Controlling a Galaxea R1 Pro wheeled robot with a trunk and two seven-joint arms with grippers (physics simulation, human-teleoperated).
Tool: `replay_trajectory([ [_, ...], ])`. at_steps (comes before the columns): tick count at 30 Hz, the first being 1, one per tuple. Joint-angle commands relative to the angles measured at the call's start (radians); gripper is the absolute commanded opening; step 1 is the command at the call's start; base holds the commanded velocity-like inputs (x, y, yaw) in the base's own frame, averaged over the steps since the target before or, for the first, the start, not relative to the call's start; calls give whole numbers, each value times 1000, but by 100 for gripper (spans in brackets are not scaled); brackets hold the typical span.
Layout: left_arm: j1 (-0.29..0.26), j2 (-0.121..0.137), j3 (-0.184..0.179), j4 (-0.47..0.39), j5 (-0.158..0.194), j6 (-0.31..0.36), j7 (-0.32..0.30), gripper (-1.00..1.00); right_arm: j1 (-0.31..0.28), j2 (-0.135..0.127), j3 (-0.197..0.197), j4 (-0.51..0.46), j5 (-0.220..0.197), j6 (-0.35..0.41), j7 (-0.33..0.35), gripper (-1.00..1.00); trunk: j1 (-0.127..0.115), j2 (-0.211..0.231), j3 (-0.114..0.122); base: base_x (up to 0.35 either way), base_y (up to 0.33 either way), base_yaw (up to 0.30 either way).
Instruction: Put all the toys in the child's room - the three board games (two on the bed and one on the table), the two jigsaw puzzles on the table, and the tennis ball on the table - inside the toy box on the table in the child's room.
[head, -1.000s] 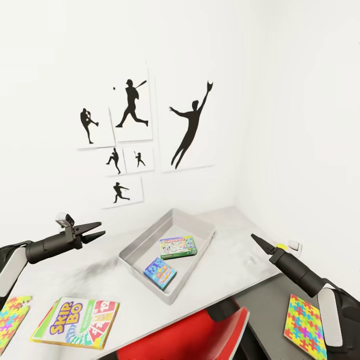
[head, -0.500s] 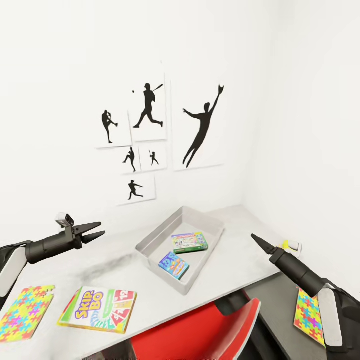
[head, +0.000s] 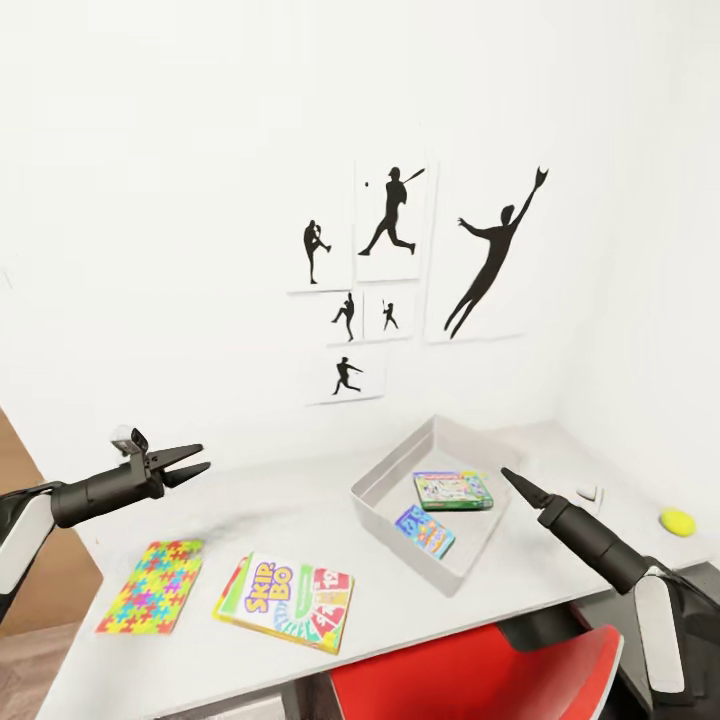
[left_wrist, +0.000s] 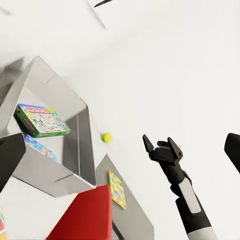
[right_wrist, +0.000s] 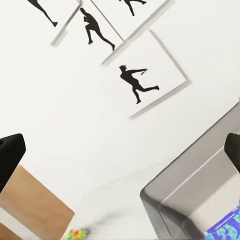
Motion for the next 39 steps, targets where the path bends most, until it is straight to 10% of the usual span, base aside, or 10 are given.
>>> replay_trajectory([
  [1,-1,0,0,1,0,4,-3,100,-1,0,-1,-1,-4,7,1,100,1,-2,-2,0,281,284],
  [39,-1,1,0,6,-1,4,-3,100,-1,1,-1,0,-5,5,3,100,1,-2,-2,0,286,266],
])
